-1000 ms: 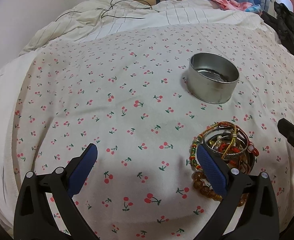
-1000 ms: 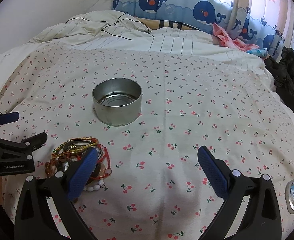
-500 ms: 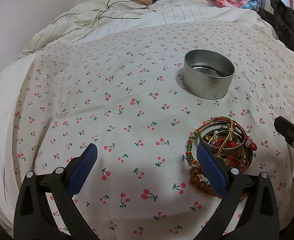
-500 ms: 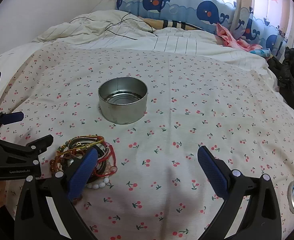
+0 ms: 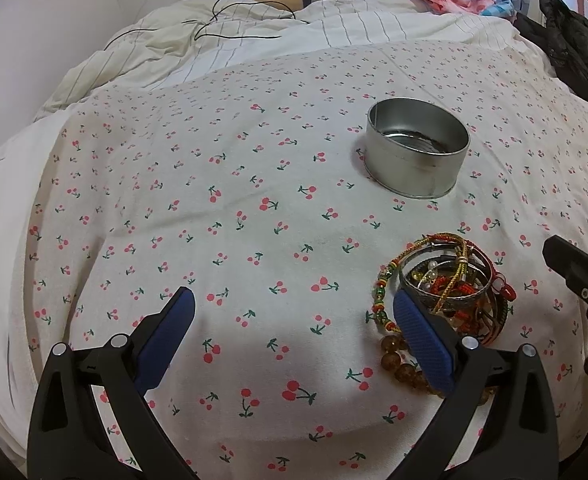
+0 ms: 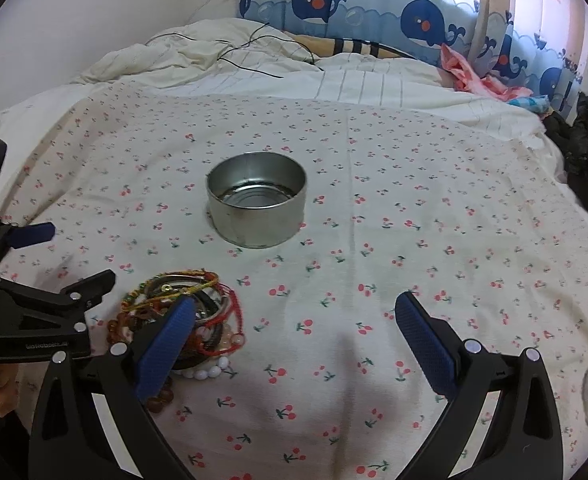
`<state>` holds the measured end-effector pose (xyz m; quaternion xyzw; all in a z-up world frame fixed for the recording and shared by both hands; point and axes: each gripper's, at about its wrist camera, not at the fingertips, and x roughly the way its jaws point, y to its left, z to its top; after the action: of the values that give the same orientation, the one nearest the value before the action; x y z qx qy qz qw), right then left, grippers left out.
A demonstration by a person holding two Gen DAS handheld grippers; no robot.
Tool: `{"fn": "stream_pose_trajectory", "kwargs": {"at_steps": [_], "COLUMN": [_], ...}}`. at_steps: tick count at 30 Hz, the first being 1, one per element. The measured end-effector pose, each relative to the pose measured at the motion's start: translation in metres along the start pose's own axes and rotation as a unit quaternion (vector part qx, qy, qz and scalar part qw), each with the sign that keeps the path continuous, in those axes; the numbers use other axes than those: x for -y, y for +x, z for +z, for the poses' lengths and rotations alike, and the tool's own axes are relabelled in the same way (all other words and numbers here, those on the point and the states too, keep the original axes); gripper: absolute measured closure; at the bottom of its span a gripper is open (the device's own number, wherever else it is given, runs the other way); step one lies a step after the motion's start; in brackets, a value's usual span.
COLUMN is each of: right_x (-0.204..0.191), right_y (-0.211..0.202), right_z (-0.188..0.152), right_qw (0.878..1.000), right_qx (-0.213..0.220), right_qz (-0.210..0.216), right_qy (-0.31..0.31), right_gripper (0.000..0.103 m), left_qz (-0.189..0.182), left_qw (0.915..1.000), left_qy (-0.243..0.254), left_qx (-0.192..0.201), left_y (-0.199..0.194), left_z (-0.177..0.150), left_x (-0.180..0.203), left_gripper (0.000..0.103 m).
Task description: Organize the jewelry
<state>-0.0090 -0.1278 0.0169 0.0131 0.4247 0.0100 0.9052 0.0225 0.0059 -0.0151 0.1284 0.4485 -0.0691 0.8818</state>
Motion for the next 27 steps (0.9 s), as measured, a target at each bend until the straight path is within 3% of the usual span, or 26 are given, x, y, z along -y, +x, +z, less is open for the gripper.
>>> {"fn": "stream_pose_trajectory", "kwargs": {"at_steps": [4, 7, 9, 10, 12, 14, 18, 20, 24, 27], "right_x": [0.001, 0.006, 0.014, 0.023, 0.031, 0.032, 0.019, 0.010, -0.002, -0.010], "right_y": [0.003, 0.005, 0.010, 0.016, 0.028, 0.037, 0.046, 0.050, 0.066, 0.078], "right_z": [0.002, 0.003, 0.005, 0.006, 0.007, 0.009, 0.016, 0.020, 0.017, 0.014], "right_qw": [1.000, 0.996, 0.986, 0.974, 0.957, 0.948, 0.934, 0.934, 0.930, 0.931], "right_qx": [-0.003, -0.010, -0.023, -0.032, -0.049, -0.063, -0.084, -0.094, -0.130, -0.146], "right_qz": [0.014, 0.076, 0.146, 0.190, 0.236, 0.254, 0.294, 0.300, 0.300, 0.294], "right_qy": [0.010, 0.039, 0.082, 0.120, 0.164, 0.181, 0.182, 0.172, 0.165, 0.162], "right_gripper": [0.007, 0.007, 0.010, 0.014, 0.033, 0.039, 0.039, 0.040, 0.056, 0.062], "left_qz": [0.001, 0.017, 0.035, 0.036, 0.029, 0.014, -0.005, -0.007, -0.017, -0.018], "left_qw": [1.0000, 0.9997, 0.9985, 0.9981, 0.9967, 0.9954, 0.9953, 0.9957, 0.9960, 0.9961], "left_qy": [-0.004, -0.018, -0.041, -0.050, -0.076, -0.094, -0.096, -0.091, -0.087, -0.085], "left_qx": [0.001, 0.008, 0.007, 0.005, -0.001, -0.009, -0.015, -0.016, -0.017, -0.016], "left_y": [0.001, 0.000, 0.001, 0.001, 0.003, 0.007, 0.011, 0.012, 0.013, 0.013], "left_z": [0.001, 0.003, 0.006, 0.006, 0.007, 0.007, 0.009, 0.010, 0.011, 0.012], "left_x": [-0.006, -0.016, -0.030, -0.036, -0.050, -0.061, -0.065, -0.063, -0.061, -0.060], "left_gripper": [0.007, 0.007, 0.007, 0.007, 0.007, 0.007, 0.007, 0.007, 0.007, 0.007]}}
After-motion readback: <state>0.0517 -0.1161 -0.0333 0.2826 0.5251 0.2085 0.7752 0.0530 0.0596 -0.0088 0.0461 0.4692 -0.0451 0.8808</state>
